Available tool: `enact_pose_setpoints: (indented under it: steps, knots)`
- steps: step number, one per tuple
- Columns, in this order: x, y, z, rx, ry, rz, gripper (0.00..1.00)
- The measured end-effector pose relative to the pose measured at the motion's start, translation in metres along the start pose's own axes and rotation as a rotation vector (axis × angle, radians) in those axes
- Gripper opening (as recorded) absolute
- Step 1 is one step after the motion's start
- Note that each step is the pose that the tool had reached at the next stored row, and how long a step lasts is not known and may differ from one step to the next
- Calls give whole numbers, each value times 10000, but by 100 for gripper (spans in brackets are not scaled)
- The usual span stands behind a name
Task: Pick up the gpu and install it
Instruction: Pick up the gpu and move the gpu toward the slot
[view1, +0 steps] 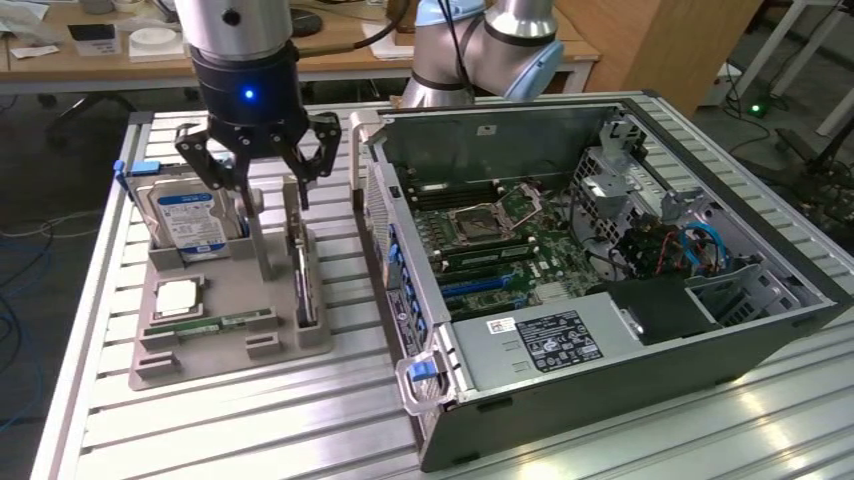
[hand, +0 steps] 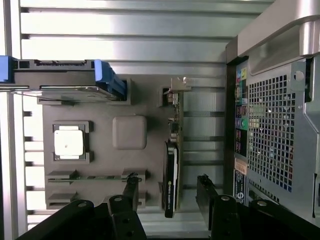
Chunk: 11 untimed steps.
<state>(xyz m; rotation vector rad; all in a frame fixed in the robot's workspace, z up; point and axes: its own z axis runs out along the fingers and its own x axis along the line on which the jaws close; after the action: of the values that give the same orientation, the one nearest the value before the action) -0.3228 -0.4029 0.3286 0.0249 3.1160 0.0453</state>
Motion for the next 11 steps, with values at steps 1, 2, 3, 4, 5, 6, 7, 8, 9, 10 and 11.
enact_pose_setpoints:
  steps: [1, 2, 3, 4, 5, 6, 7, 8, 9, 10, 11]
  knots:
    - [0, 0, 10, 1, 0, 0, 59]
    - [0, -1, 21, 0, -1, 0, 59]
    - [1, -1, 32, 1, -1, 0, 59]
    - [1, -1, 46, 1, -9, 0, 59]
    - [1, -2, 59, 0, -17, 0, 59]
    - [-3, -1, 70, 1, -18, 1, 59]
    - [-11, -1, 75, 2, -18, 0, 59]
    - [-20, -2, 81, 1, -19, -1, 59]
    - [-33, -2, 85, 0, -19, -1, 59]
    - [-45, -3, 88, 0, -19, -1, 59]
    - [-51, -5, 89, 0, -20, -1, 59]
